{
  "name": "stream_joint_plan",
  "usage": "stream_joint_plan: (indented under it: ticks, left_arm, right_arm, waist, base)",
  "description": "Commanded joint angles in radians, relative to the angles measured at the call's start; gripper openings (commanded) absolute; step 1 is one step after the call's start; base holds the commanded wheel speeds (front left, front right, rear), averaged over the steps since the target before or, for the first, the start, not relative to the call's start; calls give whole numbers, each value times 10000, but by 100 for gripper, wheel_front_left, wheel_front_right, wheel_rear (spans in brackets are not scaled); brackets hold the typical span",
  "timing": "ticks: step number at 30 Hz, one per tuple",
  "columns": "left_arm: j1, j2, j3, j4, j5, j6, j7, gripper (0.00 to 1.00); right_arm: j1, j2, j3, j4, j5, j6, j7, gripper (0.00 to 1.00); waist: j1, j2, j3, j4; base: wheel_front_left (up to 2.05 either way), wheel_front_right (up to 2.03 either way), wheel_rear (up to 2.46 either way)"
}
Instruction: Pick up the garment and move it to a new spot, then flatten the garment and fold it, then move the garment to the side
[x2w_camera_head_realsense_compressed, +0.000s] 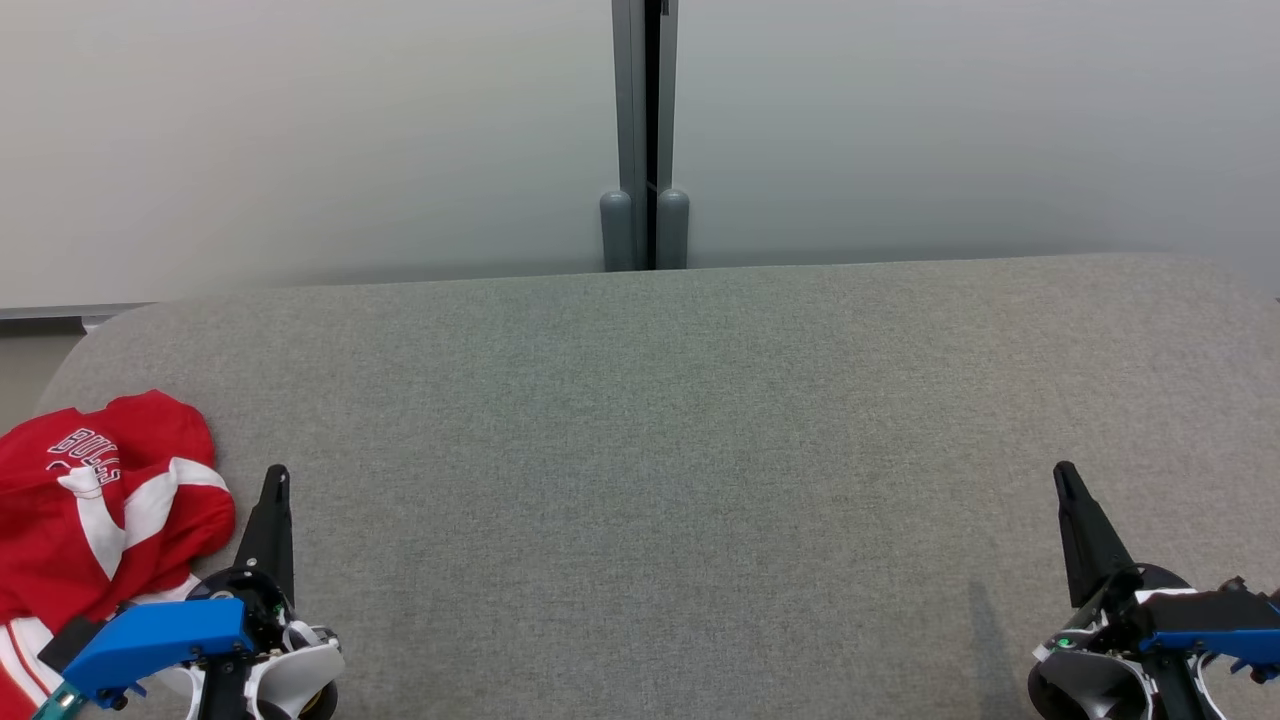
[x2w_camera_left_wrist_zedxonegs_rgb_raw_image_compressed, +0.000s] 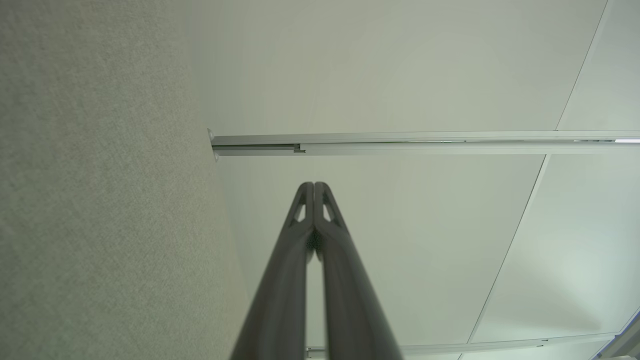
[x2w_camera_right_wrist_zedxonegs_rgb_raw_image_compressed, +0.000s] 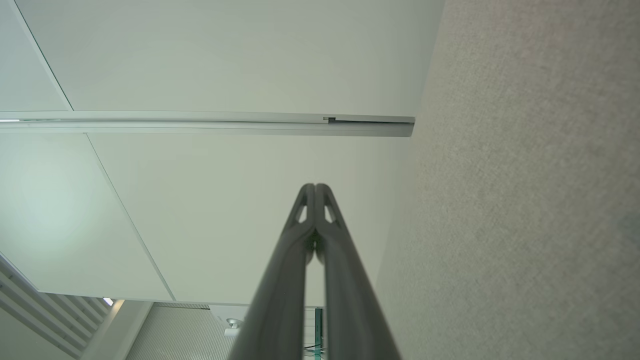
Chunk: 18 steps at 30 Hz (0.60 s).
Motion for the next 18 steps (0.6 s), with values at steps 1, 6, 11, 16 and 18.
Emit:
stream_joint_plan:
  ticks: [1, 6, 11, 16, 18]
  left_arm:
    - [-110, -8, 10, 6, -9, -54, 16, 0]
    - [-110, -8, 10, 6, -9, -54, 16, 0]
    - [157, -31, -75, 184, 23, 3, -78, 100]
    - [48, -11, -309, 82, 145, 2, -327, 100]
    - [5, 29, -424, 30, 273, 2, -443, 100]
  right_arm:
    - [-133, 13, -5, 14, 2, 5, 4, 0]
    - [-133, 13, -5, 14, 2, 5, 4, 0]
    - [158, 31, 22, 149, -39, -2, -60, 100]
    - [177, -7, 125, -13, -235, -1, -300, 100]
    - [185, -64, 190, -64, -399, -1, -419, 100]
  waist:
    - [0, -1, 0, 0]
    - [0, -1, 0, 0]
    - [0, -1, 3, -1]
    - [0, -1, 7, 1]
    - [0, -1, 8, 4]
  base:
    - [0, 0, 0]
    - [0, 0, 0]
    - [0, 0, 0]
    - [0, 0, 0]
    - [0, 0, 0]
